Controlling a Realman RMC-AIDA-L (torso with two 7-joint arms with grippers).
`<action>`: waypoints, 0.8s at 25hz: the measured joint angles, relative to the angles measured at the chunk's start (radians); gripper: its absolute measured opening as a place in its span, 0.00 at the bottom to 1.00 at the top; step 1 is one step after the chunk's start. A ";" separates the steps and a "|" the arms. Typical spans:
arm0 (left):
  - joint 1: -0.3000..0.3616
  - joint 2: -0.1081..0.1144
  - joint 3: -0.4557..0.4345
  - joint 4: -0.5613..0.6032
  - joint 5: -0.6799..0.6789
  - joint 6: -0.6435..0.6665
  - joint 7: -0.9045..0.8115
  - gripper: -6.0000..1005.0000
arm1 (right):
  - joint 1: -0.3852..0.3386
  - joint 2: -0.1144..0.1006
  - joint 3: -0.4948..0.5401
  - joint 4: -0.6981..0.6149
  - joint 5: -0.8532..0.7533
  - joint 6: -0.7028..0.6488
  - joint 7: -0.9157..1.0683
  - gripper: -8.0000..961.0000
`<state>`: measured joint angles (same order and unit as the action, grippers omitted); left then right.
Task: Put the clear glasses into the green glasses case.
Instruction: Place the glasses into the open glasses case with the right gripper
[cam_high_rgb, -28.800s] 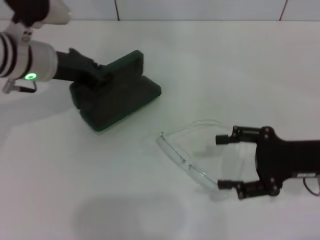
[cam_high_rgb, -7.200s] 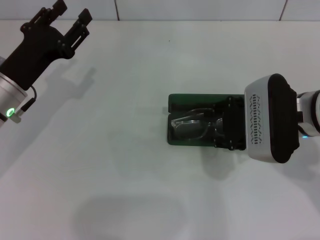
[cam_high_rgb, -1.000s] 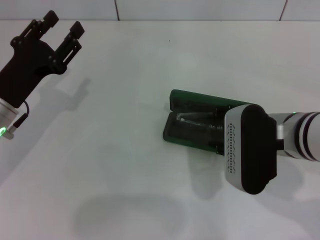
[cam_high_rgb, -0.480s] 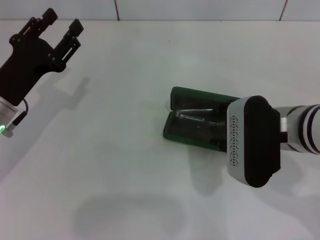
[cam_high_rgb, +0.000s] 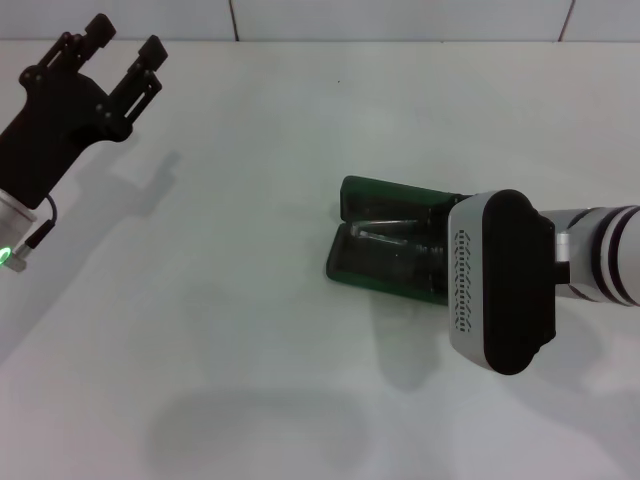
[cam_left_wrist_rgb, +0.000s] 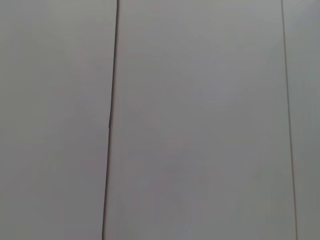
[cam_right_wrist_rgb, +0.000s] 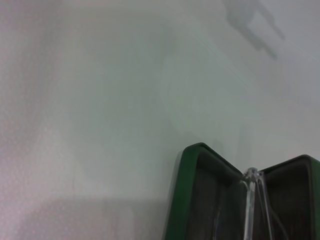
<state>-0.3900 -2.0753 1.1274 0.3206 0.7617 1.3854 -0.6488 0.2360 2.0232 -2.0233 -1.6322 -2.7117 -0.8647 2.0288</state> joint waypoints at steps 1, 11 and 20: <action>0.000 0.000 0.000 0.000 -0.001 0.000 0.000 0.64 | 0.000 0.000 0.000 0.000 0.000 -0.001 -0.002 0.52; 0.002 0.004 0.000 0.000 -0.003 0.001 0.000 0.64 | 0.000 0.000 -0.013 -0.015 0.025 -0.022 -0.018 0.32; 0.009 0.009 0.000 0.000 -0.004 0.004 0.000 0.64 | 0.000 -0.002 -0.003 -0.058 0.093 -0.099 -0.056 0.32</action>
<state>-0.3809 -2.0668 1.1274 0.3206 0.7578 1.3891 -0.6488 0.2358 2.0217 -2.0259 -1.6906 -2.6187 -0.9638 1.9730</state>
